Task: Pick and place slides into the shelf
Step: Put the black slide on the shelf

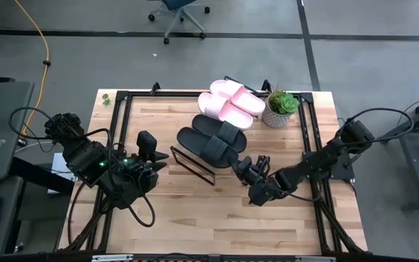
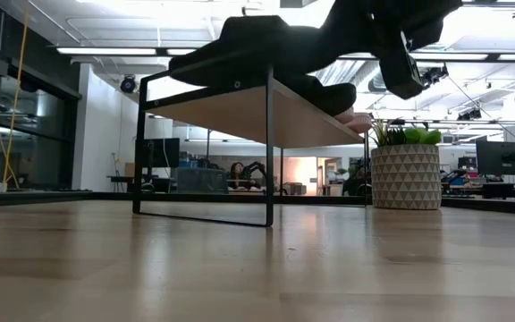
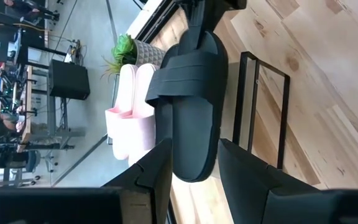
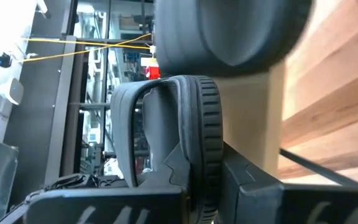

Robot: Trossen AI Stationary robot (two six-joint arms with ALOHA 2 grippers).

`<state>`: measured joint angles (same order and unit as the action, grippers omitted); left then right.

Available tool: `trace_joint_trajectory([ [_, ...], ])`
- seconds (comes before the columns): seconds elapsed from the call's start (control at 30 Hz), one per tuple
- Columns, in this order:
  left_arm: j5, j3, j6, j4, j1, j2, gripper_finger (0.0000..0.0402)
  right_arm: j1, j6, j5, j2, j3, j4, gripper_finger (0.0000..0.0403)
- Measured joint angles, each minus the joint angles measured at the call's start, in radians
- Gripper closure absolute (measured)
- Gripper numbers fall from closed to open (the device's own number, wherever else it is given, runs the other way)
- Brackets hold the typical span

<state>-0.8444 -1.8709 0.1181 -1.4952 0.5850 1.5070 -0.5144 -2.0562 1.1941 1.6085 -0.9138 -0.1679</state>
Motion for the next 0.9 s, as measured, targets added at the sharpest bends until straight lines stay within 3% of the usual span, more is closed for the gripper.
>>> trace_joint_trajectory([
  [0.27, 0.006, 0.000, -0.020, -0.015, 0.000, 0.000, 0.0285, -0.003, -0.073, -0.012, 0.050, 0.000, -0.014, 0.0389],
  [0.67, 0.015, 0.000, -0.028, -0.027, 0.000, 0.000, 0.0285, 0.001, -0.056, -0.002, 0.050, 0.000, 0.003, 0.0389],
  [0.9, 0.018, 0.000, -0.028, -0.027, 0.000, 0.000, 0.0285, 0.018, -0.041, -0.047, 0.050, 0.000, 0.010, 0.0389],
])
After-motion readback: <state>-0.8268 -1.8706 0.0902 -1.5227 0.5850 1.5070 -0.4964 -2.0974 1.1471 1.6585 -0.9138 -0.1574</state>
